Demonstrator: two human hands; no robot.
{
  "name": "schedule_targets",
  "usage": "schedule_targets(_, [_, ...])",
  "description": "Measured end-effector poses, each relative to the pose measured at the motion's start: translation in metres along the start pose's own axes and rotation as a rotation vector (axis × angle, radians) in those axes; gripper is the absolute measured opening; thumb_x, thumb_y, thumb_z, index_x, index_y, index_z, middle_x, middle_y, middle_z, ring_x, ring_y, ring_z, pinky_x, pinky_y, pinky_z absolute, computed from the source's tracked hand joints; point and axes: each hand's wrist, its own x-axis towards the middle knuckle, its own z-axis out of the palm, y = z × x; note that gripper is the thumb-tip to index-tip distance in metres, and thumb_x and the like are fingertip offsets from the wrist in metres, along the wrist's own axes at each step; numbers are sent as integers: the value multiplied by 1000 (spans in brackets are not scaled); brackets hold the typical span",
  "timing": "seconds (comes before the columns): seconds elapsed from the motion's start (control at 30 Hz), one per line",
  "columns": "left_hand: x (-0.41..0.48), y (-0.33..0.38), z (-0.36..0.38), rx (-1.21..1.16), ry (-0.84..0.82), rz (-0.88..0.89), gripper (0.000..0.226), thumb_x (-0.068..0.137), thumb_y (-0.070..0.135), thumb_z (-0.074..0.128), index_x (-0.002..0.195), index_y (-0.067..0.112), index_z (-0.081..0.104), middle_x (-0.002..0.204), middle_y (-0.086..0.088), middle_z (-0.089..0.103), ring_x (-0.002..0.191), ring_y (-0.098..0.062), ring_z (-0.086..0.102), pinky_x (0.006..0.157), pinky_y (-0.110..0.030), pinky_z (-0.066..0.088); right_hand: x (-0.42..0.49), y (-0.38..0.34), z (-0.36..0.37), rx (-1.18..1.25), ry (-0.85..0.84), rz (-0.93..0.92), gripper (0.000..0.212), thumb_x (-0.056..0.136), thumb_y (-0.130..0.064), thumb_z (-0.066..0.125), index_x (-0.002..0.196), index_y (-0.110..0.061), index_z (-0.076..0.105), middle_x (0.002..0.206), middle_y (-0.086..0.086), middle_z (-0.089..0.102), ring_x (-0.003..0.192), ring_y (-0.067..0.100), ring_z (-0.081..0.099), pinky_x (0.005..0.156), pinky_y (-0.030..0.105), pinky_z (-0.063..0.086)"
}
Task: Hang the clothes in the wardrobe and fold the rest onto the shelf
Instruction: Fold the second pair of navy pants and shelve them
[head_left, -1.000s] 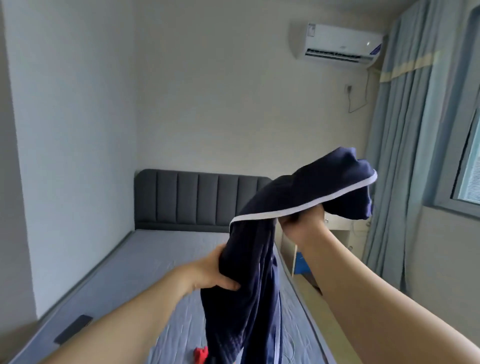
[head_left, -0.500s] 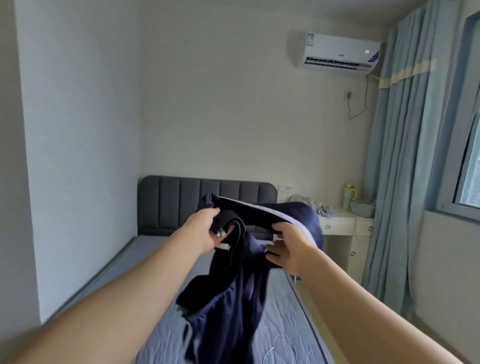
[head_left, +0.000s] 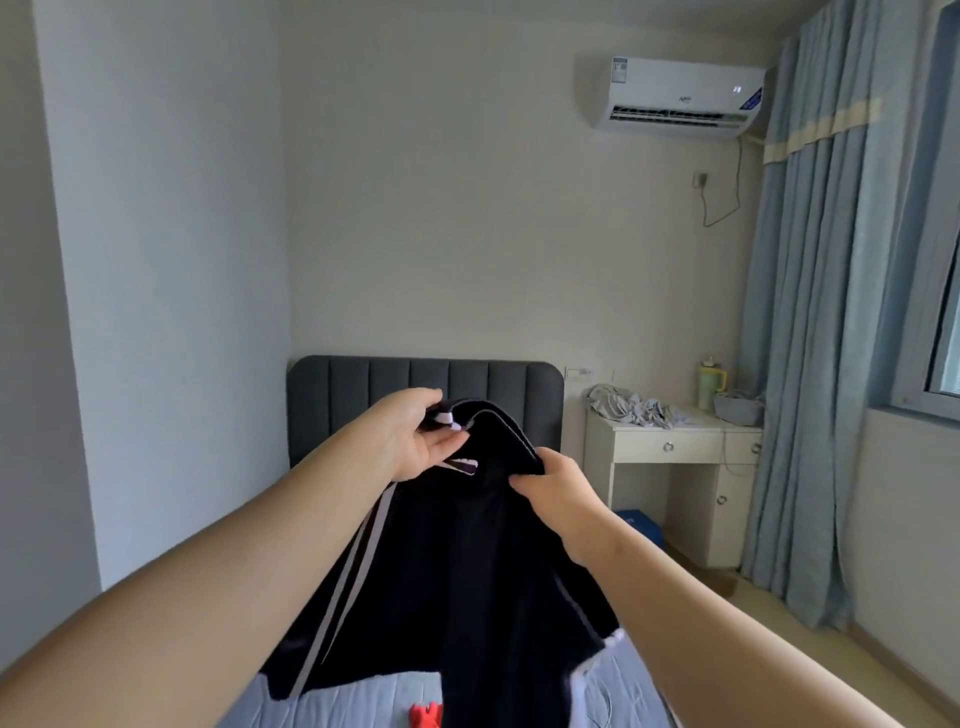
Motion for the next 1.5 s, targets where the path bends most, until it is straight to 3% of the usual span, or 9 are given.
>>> schedule_targets(0.23, [8, -20, -18, 535, 190, 397, 55, 87, 16, 57, 137, 14, 35, 131, -12, 46, 76, -14, 54, 65, -22, 48, 5, -17, -6, -196, 79, -226, 19, 92, -18, 49, 85, -34, 55, 77, -12, 60, 68, 5, 56, 51, 17, 40])
schedule_targets(0.3, [4, -24, -20, 689, 12, 523, 59, 84, 10, 57, 137, 23, 34, 142, -4, 34, 99, -13, 52, 79, -21, 46, 5, -20, -6, -207, 77, -239, 20, 91, -16, 49, 90, -34, 57, 78, -15, 60, 69, 1, 56, 49, 13, 39])
schedule_targets(0.43, [-7, -32, -20, 689, -420, 211, 52, 79, 0, 51, 124, 23, 46, 124, -4, 50, 106, -20, 53, 85, -30, 46, 6, -23, 3, -196, 59, -246, 26, 89, -12, 46, 95, -31, 62, 80, -13, 63, 72, 2, 59, 51, 12, 41])
schedule_targets(0.67, [-6, -48, -19, 882, -537, 242, 77, 76, 11, 72, 136, 31, 29, 123, 4, 52, 111, -12, 53, 90, -25, 44, 8, -18, -1, -240, 79, -185, 22, 87, -11, 46, 88, -25, 63, 75, -8, 62, 66, 8, 58, 52, 19, 40])
schedule_targets(0.9, [-1, -69, -20, 1466, -354, 723, 122, 66, 34, 79, 146, 27, -12, 153, 9, -8, 141, -17, 8, 112, -41, 27, 12, -9, -6, -297, 117, -150, 23, 87, -12, 47, 64, -16, 51, 60, -3, 52, 53, 12, 44, 49, 24, 34])
schedule_targets(1.03, [10, -68, -29, 1087, -129, 847, 70, 85, 17, 60, 145, 21, 24, 111, -6, 57, 97, -15, 57, 87, -27, 47, 12, -7, -4, -281, 91, -177, 23, 91, -25, 55, 70, -18, 57, 62, -4, 55, 56, 10, 47, 48, 21, 34])
schedule_targets(1.17, [22, -58, -44, 947, 32, 744, 50, 82, 20, 67, 127, 30, 46, 99, 7, 56, 85, 0, 53, 71, -11, 38, 11, -3, -1, -279, 47, -219, 19, 91, -26, 56, 72, -26, 59, 67, -9, 58, 62, 6, 52, 51, 19, 36])
schedule_targets(1.3, [27, -56, -52, 811, -8, 664, 24, 70, 13, 79, 84, 25, 64, 85, 9, 64, 84, -11, 61, 71, -19, 45, 9, 3, 4, -284, -21, -242, 13, 89, -27, 59, 77, -28, 62, 70, -10, 61, 65, 5, 56, 54, 17, 40])
schedule_targets(1.5, [25, -24, -57, 445, -21, 492, 16, 67, 1, 78, 75, 12, 69, 73, -4, 72, 72, -21, 70, 64, -29, 53, 5, 8, 9, -507, -282, -267, 12, 83, -26, 65, 79, -36, 58, 76, -18, 61, 70, -5, 57, 55, 6, 42])
